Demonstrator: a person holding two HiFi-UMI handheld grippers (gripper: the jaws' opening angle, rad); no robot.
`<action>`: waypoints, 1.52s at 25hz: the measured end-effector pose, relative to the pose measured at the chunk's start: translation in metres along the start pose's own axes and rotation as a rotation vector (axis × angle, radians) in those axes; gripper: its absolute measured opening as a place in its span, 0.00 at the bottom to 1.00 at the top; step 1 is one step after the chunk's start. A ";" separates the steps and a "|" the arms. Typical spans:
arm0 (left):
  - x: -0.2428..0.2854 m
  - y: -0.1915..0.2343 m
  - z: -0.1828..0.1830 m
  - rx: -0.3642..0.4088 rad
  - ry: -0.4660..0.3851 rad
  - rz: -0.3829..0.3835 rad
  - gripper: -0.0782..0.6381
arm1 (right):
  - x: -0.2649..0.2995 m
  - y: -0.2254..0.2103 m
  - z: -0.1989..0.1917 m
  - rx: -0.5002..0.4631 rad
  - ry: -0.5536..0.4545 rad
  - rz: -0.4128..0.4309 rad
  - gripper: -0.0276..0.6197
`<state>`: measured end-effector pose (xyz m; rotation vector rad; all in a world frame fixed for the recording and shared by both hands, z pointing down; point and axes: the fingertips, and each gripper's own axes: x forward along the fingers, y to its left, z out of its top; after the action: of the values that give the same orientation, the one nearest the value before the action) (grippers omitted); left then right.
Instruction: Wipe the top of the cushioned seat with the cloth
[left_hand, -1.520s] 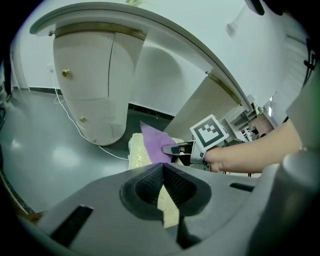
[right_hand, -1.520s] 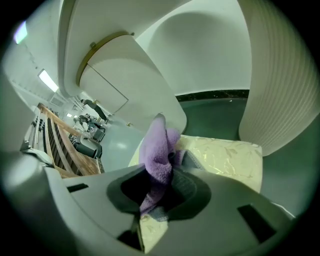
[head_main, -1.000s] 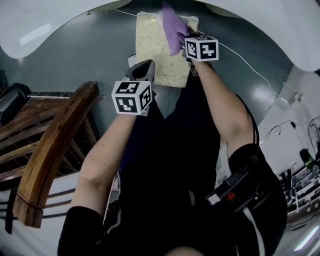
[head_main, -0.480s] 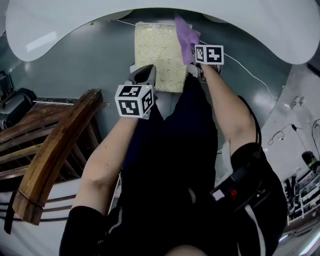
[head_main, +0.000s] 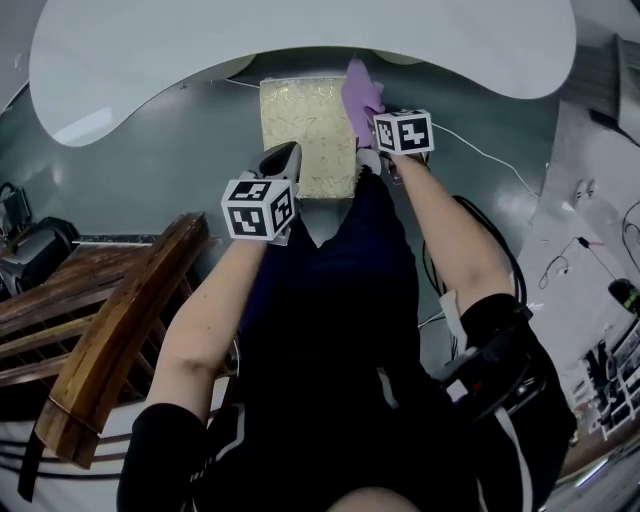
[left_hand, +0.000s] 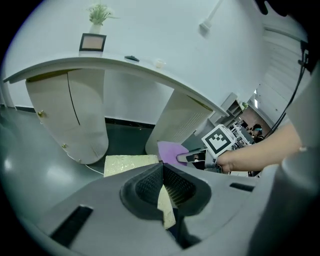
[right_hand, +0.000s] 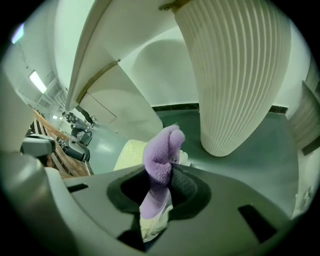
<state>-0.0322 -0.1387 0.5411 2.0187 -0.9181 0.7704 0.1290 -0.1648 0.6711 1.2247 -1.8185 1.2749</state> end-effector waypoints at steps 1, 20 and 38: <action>-0.003 0.000 0.004 0.011 -0.006 -0.004 0.11 | -0.007 0.005 0.004 -0.007 -0.014 0.002 0.19; -0.103 -0.001 0.108 0.145 -0.206 -0.124 0.11 | -0.174 0.100 0.089 -0.031 -0.329 -0.044 0.19; -0.261 -0.022 0.231 0.294 -0.559 -0.136 0.11 | -0.345 0.204 0.199 -0.239 -0.671 -0.038 0.20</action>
<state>-0.1133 -0.2327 0.2147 2.5952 -0.9967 0.2700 0.0857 -0.2077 0.2273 1.6608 -2.3023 0.6221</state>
